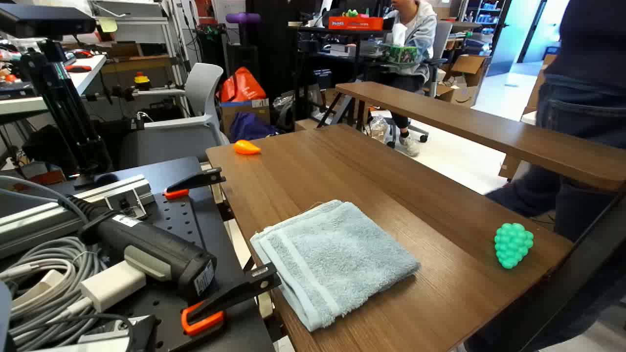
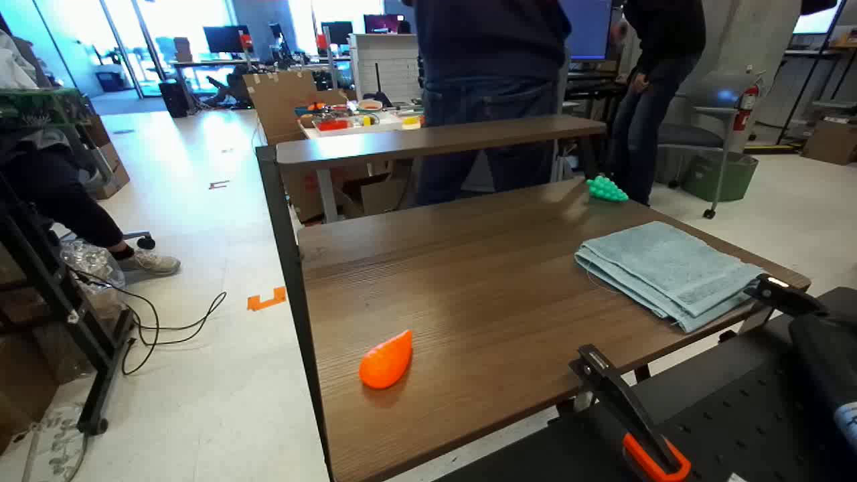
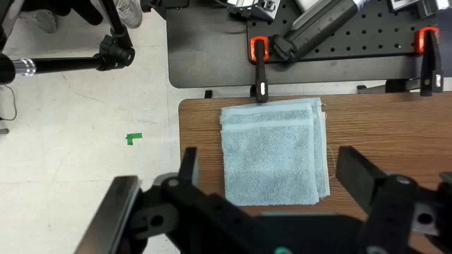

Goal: Use the towel to wipe the tabletop

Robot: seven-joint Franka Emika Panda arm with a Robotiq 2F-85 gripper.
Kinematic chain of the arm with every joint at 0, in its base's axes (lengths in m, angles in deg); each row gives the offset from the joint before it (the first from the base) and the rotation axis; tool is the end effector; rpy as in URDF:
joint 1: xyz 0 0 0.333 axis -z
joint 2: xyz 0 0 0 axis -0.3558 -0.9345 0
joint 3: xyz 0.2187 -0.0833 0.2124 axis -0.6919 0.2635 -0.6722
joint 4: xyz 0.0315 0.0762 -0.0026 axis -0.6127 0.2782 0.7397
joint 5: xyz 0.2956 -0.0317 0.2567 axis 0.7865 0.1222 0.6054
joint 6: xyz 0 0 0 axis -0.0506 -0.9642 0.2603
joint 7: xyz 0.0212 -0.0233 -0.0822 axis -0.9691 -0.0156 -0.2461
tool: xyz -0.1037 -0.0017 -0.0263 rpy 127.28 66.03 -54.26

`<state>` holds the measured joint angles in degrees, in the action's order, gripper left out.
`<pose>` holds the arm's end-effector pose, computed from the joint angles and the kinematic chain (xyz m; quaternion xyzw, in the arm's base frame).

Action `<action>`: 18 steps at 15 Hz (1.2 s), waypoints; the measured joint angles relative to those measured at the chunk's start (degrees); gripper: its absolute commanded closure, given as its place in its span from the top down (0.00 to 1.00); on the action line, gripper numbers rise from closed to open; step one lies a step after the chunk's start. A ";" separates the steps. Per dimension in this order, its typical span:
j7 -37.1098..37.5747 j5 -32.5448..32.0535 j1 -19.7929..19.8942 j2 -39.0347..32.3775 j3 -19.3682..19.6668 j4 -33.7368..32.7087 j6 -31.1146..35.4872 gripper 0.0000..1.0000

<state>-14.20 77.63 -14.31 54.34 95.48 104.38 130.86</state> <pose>0.4586 -0.1323 0.4039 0.9898 0.0005 -0.1359 0.0423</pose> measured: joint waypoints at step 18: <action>10.46 6.97 -0.23 -14.10 -0.65 7.02 31.04 1.00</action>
<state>-3.74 84.60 -14.53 40.23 94.84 111.40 161.90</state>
